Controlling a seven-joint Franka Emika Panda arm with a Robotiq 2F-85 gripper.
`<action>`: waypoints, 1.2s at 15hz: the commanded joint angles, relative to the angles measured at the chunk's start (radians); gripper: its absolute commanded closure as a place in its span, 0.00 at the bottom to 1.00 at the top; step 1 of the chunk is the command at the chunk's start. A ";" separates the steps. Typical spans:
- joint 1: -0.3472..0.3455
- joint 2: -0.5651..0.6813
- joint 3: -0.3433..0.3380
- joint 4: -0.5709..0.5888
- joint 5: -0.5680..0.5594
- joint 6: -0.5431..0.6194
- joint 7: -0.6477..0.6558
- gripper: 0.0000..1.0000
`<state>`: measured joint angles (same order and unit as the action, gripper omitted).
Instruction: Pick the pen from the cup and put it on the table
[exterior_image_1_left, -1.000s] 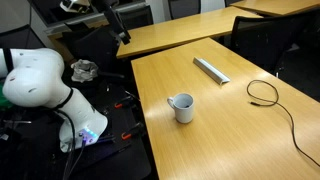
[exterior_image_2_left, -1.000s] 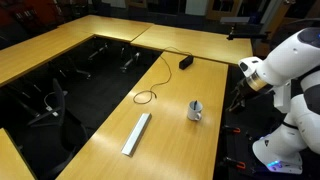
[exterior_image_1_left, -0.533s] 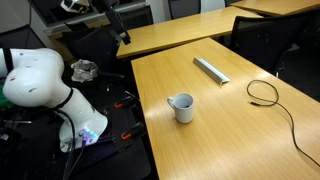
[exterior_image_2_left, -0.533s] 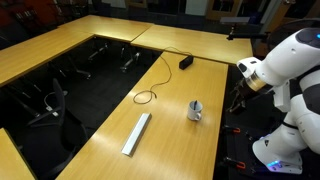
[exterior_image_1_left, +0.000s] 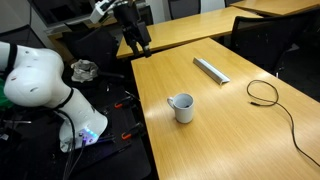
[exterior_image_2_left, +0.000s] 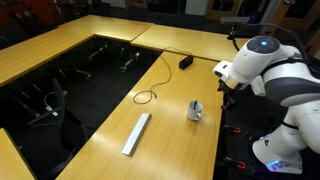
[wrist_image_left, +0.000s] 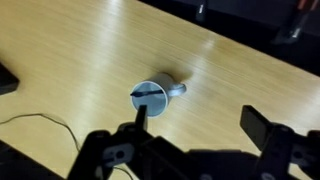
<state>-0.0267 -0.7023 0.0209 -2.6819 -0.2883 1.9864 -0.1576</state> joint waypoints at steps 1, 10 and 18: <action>0.027 0.170 -0.055 0.091 -0.063 -0.002 -0.151 0.00; 0.028 0.333 -0.082 0.161 -0.198 0.004 -0.389 0.00; 0.027 0.379 -0.088 0.185 -0.158 -0.021 -0.368 0.00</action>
<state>-0.0122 -0.3609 -0.0496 -2.5216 -0.4885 1.9948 -0.5538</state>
